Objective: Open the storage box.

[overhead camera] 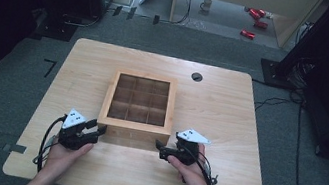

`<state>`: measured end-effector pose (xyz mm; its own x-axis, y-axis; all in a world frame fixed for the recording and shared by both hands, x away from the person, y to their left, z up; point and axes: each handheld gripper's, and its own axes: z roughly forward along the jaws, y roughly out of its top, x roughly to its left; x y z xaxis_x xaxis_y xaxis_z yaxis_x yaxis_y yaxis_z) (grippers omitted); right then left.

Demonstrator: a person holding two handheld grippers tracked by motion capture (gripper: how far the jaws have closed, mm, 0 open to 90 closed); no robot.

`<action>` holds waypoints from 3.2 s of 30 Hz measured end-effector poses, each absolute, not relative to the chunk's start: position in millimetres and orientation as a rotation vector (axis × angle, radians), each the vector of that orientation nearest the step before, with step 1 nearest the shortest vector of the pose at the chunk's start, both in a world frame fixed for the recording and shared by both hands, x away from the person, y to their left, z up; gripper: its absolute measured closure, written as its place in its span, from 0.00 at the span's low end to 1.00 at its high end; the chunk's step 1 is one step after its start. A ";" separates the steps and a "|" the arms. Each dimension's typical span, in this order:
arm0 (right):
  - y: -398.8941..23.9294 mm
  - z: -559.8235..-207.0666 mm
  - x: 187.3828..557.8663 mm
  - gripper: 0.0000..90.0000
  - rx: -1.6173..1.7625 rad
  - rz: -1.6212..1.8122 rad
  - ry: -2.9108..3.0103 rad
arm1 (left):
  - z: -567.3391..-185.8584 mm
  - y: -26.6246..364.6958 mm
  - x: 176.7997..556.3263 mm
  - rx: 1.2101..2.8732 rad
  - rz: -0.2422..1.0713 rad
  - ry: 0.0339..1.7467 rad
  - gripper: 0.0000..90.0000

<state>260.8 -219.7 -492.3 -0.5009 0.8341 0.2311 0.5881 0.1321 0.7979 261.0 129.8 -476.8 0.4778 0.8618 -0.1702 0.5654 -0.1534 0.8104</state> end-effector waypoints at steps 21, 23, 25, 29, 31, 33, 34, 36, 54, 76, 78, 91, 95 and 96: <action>-206.7 -489.5 268.2 0.22 1.379 1.299 2.090 | -471.7 133.3 255.4 1.846 0.478 1.126 0.57; -207.0 -490.5 268.5 0.22 1.381 1.299 2.094 | -475.1 128.5 256.8 1.884 0.478 1.139 0.57; -206.6 -492.0 268.7 0.22 1.383 1.290 2.098 | -479.2 124.9 259.9 1.908 0.465 1.162 0.58; -204.5 -495.8 268.3 0.23 1.391 1.269 2.112 | -481.9 123.4 263.8 1.910 0.454 1.186 0.58; -204.5 -497.3 268.4 0.23 1.389 1.266 2.116 | -480.0 124.5 263.0 1.903 0.461 1.174 0.59; -205.4 -498.6 268.8 0.23 1.399 1.263 2.116 | -477.1 126.5 262.6 1.891 0.453 1.167 0.60; -205.8 -499.2 269.1 0.23 1.404 1.266 2.114 | -475.5 127.5 262.5 1.883 0.455 1.167 0.61; -206.6 -500.4 269.6 0.23 1.419 1.267 2.114 | -474.7 127.8 262.9 1.890 0.456 1.164 0.63; -207.2 -496.2 268.2 0.23 1.394 1.311 2.090 | -457.7 136.5 259.8 1.770 0.478 1.131 0.65; -207.1 -501.6 268.5 0.23 1.409 1.276 2.104 | -471.0 136.8 268.2 1.907 0.378 1.156 0.70; -207.0 -501.7 268.2 0.23 1.410 1.274 2.104 | -470.9 136.8 268.3 1.907 0.379 1.155 0.71; -207.9 -498.4 266.5 0.24 1.386 1.321 2.073 | -466.8 135.7 266.8 1.909 0.420 1.133 0.72; -208.6 -493.5 263.9 0.33 1.337 1.380 2.040 | -467.1 136.0 266.8 1.905 0.416 1.133 0.72; -209.0 -492.1 263.4 0.35 1.334 1.392 2.028 | -467.2 136.1 266.8 1.905 0.416 1.132 0.72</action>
<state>263.4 -209.0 -492.1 -0.5004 0.8383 0.2164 0.5031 0.0782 0.8607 266.8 136.1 -467.2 0.5332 0.8351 -0.1351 0.5491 -0.2201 0.8062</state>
